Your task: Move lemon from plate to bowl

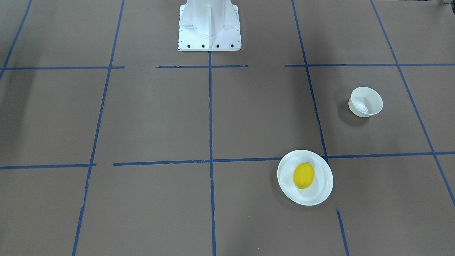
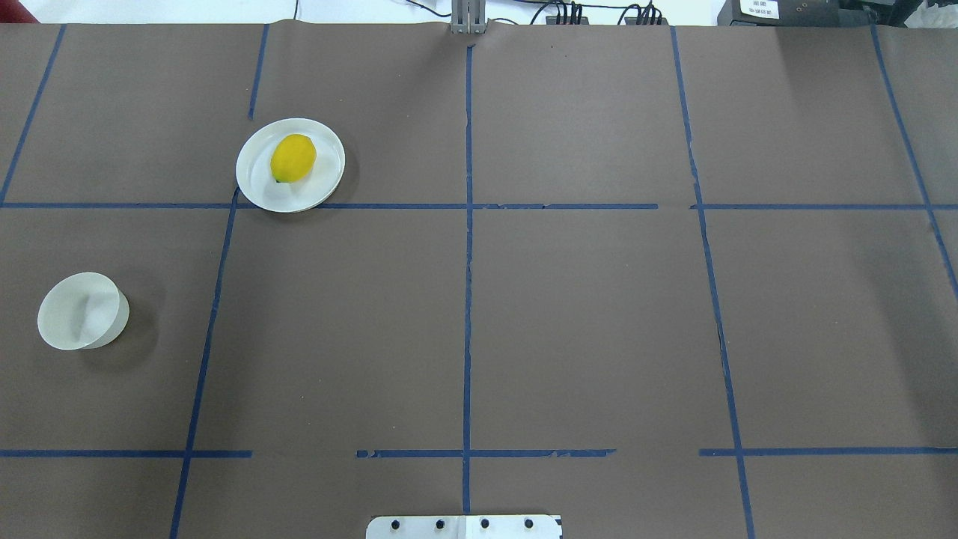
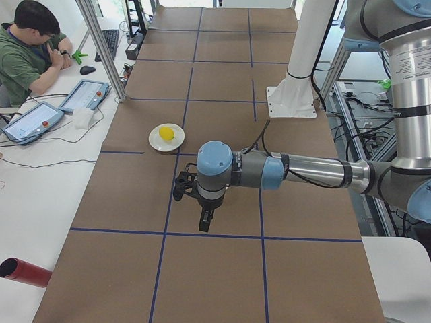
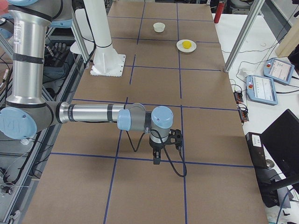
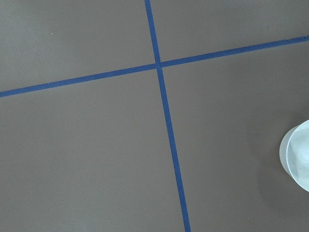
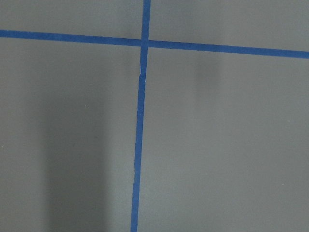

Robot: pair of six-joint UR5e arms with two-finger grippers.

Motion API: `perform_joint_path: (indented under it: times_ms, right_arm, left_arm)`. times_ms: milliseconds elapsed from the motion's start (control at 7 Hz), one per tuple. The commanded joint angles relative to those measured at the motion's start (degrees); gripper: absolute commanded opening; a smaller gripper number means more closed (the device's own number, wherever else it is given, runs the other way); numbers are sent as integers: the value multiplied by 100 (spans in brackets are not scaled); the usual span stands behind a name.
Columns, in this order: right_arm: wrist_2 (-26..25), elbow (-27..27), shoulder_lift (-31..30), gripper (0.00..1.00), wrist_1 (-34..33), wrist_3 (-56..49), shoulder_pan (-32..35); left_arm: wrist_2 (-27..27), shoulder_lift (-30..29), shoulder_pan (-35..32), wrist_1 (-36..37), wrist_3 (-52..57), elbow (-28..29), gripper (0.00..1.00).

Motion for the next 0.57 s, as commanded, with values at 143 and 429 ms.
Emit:
perform_joint_path:
  times_ms: [143, 429]
  right_arm:
    - [0, 0, 0, 100, 0, 0, 0]
    - [0, 0, 0, 100, 0, 0, 0]
  left_arm:
    - [8, -4, 0, 0, -44, 91, 100]
    - [0, -83, 9, -366, -35, 12, 100]
